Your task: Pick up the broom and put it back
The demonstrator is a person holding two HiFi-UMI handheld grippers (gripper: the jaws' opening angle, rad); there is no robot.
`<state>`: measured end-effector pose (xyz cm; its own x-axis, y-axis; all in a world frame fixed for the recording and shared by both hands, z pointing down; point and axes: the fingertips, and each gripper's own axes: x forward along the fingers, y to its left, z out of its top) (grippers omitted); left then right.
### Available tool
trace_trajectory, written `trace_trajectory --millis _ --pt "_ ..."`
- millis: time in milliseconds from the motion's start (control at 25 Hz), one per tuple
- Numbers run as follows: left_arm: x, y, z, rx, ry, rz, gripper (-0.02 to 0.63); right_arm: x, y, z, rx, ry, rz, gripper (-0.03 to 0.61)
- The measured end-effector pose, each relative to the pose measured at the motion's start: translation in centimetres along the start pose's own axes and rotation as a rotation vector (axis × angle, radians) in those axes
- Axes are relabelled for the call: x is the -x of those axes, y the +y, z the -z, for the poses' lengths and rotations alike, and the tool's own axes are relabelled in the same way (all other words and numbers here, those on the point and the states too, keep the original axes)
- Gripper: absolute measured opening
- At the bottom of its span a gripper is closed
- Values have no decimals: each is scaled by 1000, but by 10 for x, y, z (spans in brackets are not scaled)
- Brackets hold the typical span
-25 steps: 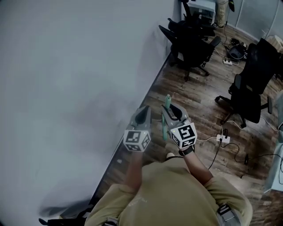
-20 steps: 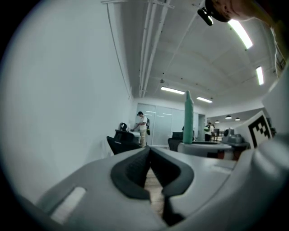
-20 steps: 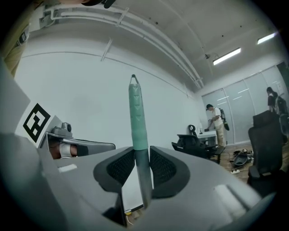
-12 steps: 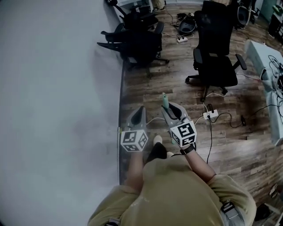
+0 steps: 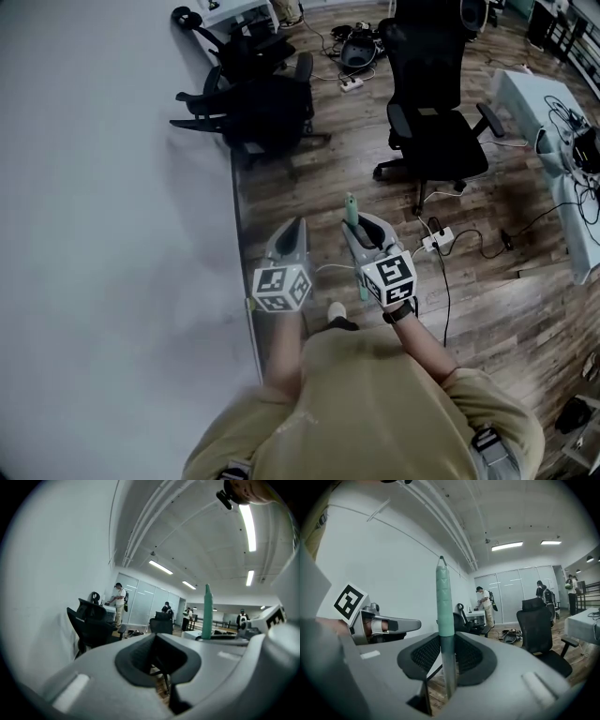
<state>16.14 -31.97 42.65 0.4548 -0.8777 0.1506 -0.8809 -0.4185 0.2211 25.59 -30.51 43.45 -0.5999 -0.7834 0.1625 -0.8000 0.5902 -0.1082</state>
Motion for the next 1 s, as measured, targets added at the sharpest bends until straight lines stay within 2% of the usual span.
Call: trace_trajectory --millis 240,480,720,800,920,1000 --pt "-20 75 -25 21 -21 -6 2 -78 21 -16 29 20 -12 98" --pt "-5 158 -19 83 -28 -114 2 -155 65 3 55 86 -123 99" --pt "46 265 -11 159 -71 -378 2 -248 141 26 109 156 -381 98" --pt "59 289 -4 165 -70 -458 2 -276 157 41 101 187 -436 97" --pt "80 325 22 184 -53 -586 2 -320 182 75 67 247 -498 97" --pt "101 342 45 232 -55 -695 2 -339 207 105 72 319 -584 97"
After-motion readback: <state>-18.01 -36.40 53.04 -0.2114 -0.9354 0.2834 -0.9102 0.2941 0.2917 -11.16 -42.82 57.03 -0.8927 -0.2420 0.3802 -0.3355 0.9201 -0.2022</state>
